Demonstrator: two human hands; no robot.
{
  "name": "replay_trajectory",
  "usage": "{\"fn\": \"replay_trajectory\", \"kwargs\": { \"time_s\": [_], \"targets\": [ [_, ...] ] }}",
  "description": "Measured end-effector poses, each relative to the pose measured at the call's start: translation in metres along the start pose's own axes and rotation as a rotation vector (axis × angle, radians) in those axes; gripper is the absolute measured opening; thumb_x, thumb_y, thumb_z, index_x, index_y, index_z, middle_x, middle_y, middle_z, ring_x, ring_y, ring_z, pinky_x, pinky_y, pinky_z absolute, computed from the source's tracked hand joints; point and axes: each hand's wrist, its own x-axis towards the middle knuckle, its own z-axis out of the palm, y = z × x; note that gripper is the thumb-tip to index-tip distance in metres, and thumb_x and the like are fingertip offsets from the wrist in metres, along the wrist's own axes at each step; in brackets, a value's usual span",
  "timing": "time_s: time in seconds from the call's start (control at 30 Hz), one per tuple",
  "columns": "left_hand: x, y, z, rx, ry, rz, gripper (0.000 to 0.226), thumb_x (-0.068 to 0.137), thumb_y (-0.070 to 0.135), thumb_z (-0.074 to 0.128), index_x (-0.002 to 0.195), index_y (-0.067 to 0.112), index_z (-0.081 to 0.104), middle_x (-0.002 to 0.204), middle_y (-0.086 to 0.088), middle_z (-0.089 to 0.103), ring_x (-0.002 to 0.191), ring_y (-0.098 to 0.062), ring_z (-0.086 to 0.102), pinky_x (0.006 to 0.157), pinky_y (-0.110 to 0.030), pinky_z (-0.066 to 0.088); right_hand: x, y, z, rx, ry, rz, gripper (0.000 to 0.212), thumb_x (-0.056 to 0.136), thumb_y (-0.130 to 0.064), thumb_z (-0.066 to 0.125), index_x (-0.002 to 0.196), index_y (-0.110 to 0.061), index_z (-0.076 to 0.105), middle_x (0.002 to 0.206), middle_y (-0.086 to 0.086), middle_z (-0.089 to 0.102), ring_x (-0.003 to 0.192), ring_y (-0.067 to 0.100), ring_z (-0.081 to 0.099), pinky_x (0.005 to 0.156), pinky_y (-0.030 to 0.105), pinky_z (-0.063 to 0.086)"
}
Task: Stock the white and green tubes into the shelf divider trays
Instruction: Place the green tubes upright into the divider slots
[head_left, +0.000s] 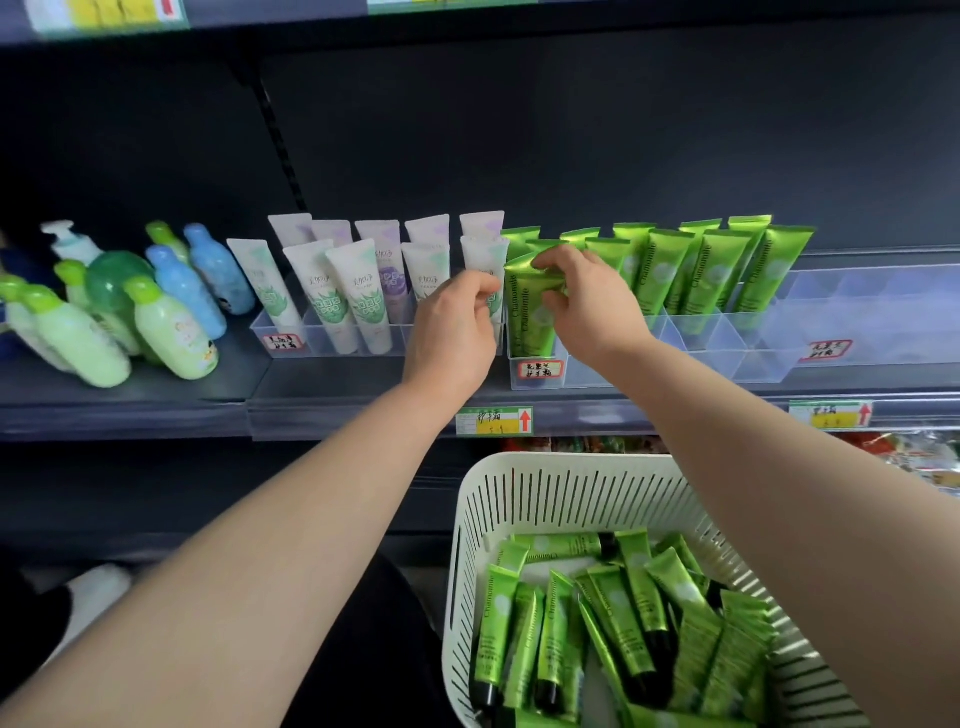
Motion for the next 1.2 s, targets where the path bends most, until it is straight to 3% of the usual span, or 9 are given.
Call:
{"fn": "replay_trajectory", "kwargs": {
  "time_s": [0.27, 0.4, 0.5, 0.67, 0.8, 1.0, 1.1, 1.2],
  "targets": [
    [-0.02, 0.012, -0.006, -0.002, -0.04, 0.025, 0.028, 0.096, 0.006, 0.049, 0.117, 0.018, 0.062, 0.117, 0.005, 0.065, 0.106, -0.01, 0.06, 0.088, -0.025, 0.049, -0.035, 0.01, -0.018, -0.059, 0.154, -0.036, 0.033, 0.092, -0.01, 0.053, 0.125, -0.014, 0.054, 0.12, 0.009, 0.053, 0.11, 0.027, 0.05, 0.075, 0.036, 0.045],
    [-0.048, 0.015, -0.003, 0.021, -0.095, 0.033, 0.026, 0.095, 0.008, 0.051, 0.115, 0.02, 0.064, 0.118, 0.006, 0.065, 0.107, -0.011, 0.06, 0.088, -0.027, 0.049, -0.076, 0.03, -0.022, -0.124, 0.122, -0.087, 0.027, 0.092, -0.009, 0.054, 0.118, -0.013, 0.058, 0.117, 0.01, 0.055, 0.108, 0.03, 0.051, 0.075, 0.037, 0.044],
    [-0.076, 0.011, 0.011, 0.023, -0.158, 0.033, 0.025, 0.093, 0.007, 0.053, 0.109, 0.02, 0.067, 0.114, 0.004, 0.067, 0.105, -0.015, 0.061, 0.091, -0.031, 0.05, -0.113, 0.052, -0.018, -0.199, 0.031, -0.123, 0.025, 0.09, -0.009, 0.053, 0.114, -0.012, 0.062, 0.113, 0.01, 0.058, 0.103, 0.033, 0.053, 0.076, 0.043, 0.048],
    [-0.125, 0.002, 0.049, 0.086, -0.394, -0.045, 0.026, 0.092, 0.008, 0.053, 0.108, 0.021, 0.068, 0.112, 0.004, 0.068, 0.105, -0.018, 0.062, 0.093, -0.034, 0.049, -0.171, 0.087, -0.002, -0.32, -0.194, -0.043, 0.024, 0.092, -0.015, 0.055, 0.114, -0.02, 0.062, 0.117, 0.002, 0.058, 0.109, 0.027, 0.051, 0.085, 0.041, 0.044],
    [-0.156, -0.011, 0.08, 0.141, -0.57, -0.186, 0.025, 0.093, 0.011, 0.054, 0.111, 0.023, 0.066, 0.116, 0.004, 0.066, 0.106, -0.016, 0.061, 0.094, -0.036, 0.05, -0.205, 0.107, 0.014, -0.344, -0.386, 0.025, 0.029, 0.093, -0.015, 0.049, 0.118, -0.025, 0.058, 0.126, -0.003, 0.053, 0.117, 0.021, 0.047, 0.094, 0.038, 0.041],
    [-0.185, -0.043, 0.115, 0.265, -0.762, -0.388, 0.025, 0.094, 0.01, 0.057, 0.118, 0.015, 0.062, 0.121, -0.001, 0.06, 0.103, -0.017, 0.058, 0.087, -0.029, 0.048, -0.235, 0.135, 0.043, -0.353, -0.637, 0.152, 0.036, 0.09, -0.01, 0.05, 0.12, -0.029, 0.057, 0.128, -0.005, 0.052, 0.119, 0.019, 0.046, 0.096, 0.037, 0.043],
    [-0.194, -0.051, 0.127, 0.336, -0.878, -0.409, 0.022, 0.093, 0.006, 0.055, 0.114, 0.012, 0.06, 0.107, -0.003, 0.06, 0.087, -0.017, 0.058, 0.076, -0.03, 0.05, -0.235, 0.135, 0.062, -0.325, -0.777, 0.175, 0.035, 0.09, -0.01, 0.051, 0.121, -0.027, 0.056, 0.128, -0.002, 0.053, 0.12, 0.02, 0.046, 0.097, 0.038, 0.044],
    [-0.2, -0.058, 0.139, 0.408, -0.942, -0.427, 0.018, 0.091, 0.005, 0.056, 0.107, 0.01, 0.062, 0.091, -0.001, 0.057, 0.082, -0.019, 0.061, 0.076, -0.034, 0.055, -0.23, 0.133, 0.078, -0.295, -0.85, 0.177, 0.034, 0.091, -0.01, 0.053, 0.12, -0.027, 0.057, 0.127, -0.001, 0.055, 0.117, 0.02, 0.049, 0.097, 0.038, 0.045]
  ]
}}
